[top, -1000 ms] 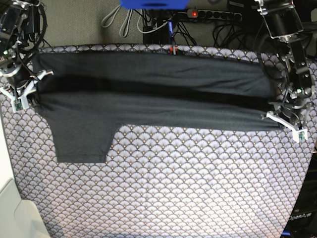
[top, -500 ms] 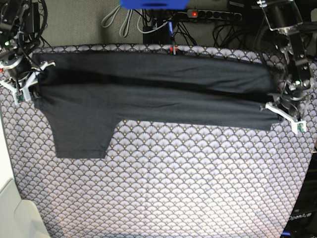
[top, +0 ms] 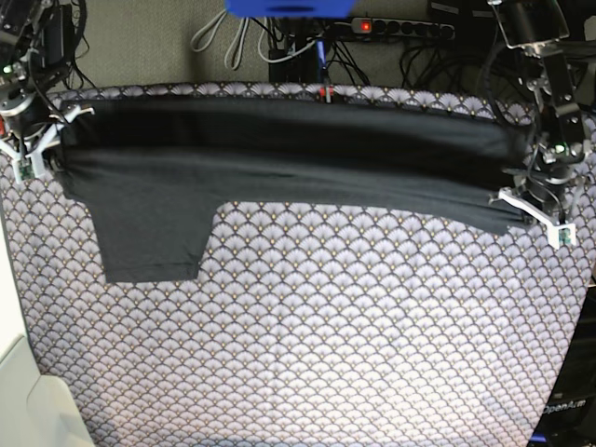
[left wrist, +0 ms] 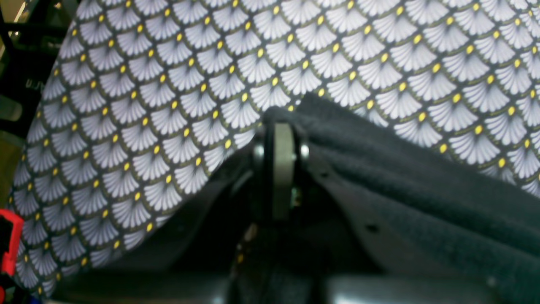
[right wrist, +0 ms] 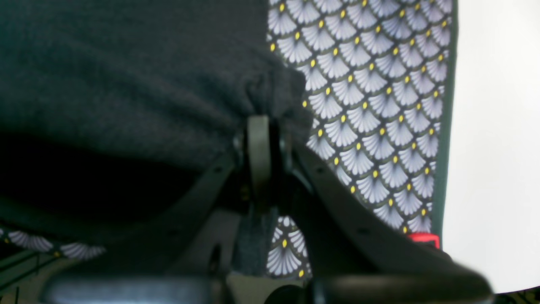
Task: Fold the T-shirt properly
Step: 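Pull the folded edge toward the collar edge with both grippers, then hold the folded strip with both grippers, smoothing it flat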
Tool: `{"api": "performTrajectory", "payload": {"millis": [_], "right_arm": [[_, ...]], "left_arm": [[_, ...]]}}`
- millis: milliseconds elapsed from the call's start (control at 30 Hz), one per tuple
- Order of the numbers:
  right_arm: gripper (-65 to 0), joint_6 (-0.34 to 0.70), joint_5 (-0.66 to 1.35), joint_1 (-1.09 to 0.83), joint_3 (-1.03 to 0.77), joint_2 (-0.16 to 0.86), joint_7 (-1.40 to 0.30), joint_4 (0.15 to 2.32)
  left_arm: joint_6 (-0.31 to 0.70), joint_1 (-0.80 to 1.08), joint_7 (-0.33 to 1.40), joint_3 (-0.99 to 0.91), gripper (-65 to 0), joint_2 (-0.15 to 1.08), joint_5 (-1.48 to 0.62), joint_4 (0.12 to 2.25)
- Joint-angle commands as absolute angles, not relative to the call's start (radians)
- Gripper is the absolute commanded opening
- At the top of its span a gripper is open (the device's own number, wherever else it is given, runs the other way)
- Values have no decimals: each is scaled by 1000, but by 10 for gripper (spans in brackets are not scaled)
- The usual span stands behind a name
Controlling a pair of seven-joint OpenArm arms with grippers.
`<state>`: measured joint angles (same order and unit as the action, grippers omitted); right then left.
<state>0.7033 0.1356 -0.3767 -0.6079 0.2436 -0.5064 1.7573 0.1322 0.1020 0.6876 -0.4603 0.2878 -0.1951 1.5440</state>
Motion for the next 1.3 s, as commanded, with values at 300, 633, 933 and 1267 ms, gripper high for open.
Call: {"api": "performTrajectory", "payload": {"millis": [300, 633, 933, 1267], "right_arm": [[-650, 698, 139, -392, -618, 254, -489, 1774], [-650, 698, 139, -403, -616, 240, -487, 1771], [-650, 698, 139, -404, -611, 239, -489, 1771], [-650, 698, 139, -433, -615, 239, -489, 1771]], "left_arm": [[127, 90, 768, -466, -645, 306, -194, 1633], [127, 130, 768, -463, -645, 305, -193, 1626], [127, 170, 768, -463, -645, 305, -193, 1621], [127, 191, 768, -467, -645, 305, -193, 1630]]}}
